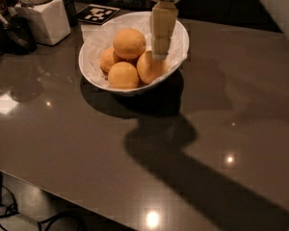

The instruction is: Pick orange from white bowl

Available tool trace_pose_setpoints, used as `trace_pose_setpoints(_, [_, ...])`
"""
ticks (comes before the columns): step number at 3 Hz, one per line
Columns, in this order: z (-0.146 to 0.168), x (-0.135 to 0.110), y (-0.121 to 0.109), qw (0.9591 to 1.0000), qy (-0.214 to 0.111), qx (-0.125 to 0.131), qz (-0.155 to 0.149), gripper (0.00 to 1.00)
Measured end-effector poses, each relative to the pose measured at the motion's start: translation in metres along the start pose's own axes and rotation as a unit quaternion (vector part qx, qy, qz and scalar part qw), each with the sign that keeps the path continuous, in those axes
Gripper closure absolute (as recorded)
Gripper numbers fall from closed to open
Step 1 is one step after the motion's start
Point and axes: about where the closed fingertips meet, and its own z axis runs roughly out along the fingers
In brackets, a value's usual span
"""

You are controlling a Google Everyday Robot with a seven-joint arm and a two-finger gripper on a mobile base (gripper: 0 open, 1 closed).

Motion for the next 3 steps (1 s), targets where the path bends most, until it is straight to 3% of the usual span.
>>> trace_pose_setpoints(2, [0.0,-0.022,-0.018,0.9993,-0.026,0.026,-0.006,0.0])
trace_pose_setpoints(3, [0.003,-0.04,-0.029,0.9991,-0.021,0.036,-0.004,0.0])
